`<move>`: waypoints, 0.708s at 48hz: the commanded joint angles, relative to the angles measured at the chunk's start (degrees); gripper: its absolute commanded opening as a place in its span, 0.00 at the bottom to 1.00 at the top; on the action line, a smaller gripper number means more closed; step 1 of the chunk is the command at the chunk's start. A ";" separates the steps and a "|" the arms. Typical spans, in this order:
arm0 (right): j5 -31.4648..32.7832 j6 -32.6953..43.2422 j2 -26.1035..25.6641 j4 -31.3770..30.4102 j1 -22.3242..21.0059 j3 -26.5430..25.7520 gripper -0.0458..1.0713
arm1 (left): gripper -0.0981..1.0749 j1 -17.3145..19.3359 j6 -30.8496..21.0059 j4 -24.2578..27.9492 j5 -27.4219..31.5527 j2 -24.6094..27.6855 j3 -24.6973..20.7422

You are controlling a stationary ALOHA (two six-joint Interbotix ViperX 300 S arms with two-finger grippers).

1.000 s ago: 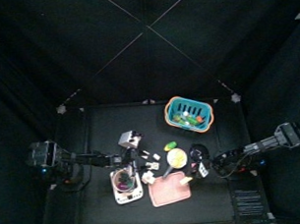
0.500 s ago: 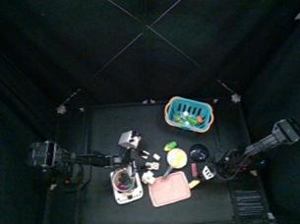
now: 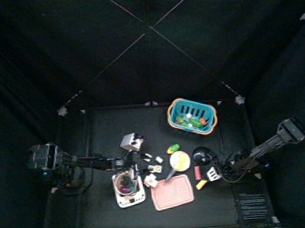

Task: Place egg near salmon

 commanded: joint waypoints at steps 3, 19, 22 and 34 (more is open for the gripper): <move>2.20 -0.18 0.18 0.79 0.26 -0.53 0.68 | 0.88 0.00 0.09 0.18 -0.53 -0.70 -0.62; 8.17 -0.26 0.09 -0.79 -0.18 -2.29 0.90 | 0.88 0.00 0.09 0.18 -0.53 -0.70 -0.62; 9.23 -0.26 0.09 -1.76 -0.26 -2.81 0.90 | 0.88 0.00 0.09 0.18 -0.53 -0.79 -0.62; 12.39 -0.26 0.09 -10.11 -2.11 -5.36 0.90 | 0.88 0.62 0.18 0.26 -0.53 -1.05 -0.62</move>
